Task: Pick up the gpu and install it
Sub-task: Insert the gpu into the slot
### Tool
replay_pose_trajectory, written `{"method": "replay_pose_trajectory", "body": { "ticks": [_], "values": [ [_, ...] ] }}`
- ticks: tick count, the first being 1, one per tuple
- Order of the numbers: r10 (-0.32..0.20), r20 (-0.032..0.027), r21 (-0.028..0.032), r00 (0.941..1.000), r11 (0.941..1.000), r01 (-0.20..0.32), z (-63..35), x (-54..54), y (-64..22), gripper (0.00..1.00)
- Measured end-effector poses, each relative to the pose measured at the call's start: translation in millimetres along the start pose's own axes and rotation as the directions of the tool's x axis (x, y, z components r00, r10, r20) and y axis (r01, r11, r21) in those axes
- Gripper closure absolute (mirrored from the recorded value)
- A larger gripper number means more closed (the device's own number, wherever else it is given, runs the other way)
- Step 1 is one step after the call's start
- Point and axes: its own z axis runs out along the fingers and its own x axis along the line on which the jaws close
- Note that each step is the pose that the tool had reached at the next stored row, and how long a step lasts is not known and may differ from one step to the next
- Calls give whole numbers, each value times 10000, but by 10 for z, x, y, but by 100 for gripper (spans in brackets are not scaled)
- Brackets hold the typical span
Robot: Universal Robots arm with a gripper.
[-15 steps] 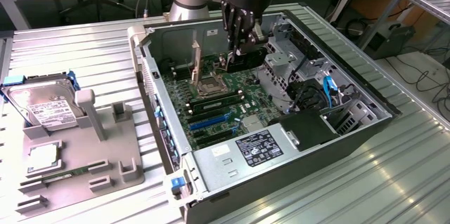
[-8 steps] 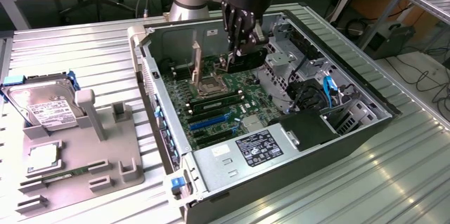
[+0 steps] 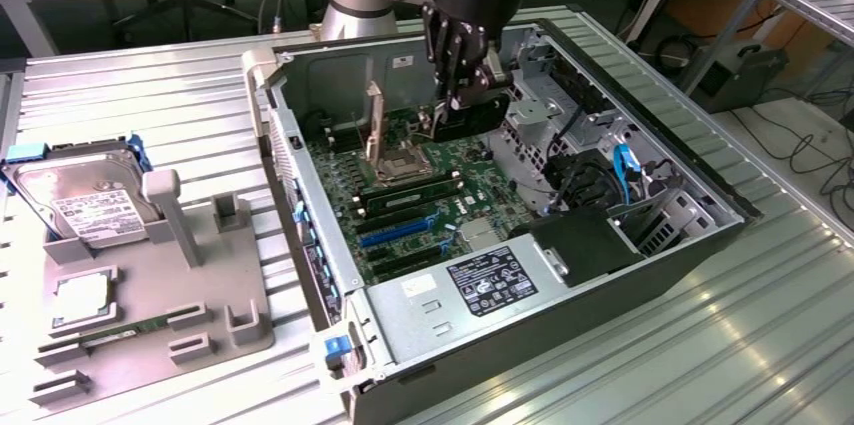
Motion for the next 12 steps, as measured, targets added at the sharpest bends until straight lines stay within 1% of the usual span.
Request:
{"method": "replay_pose_trajectory", "body": {
  "ticks": [12],
  "values": [
    [0,0,0,10000,10000,0,-2,86,1,74]
  ]
}}
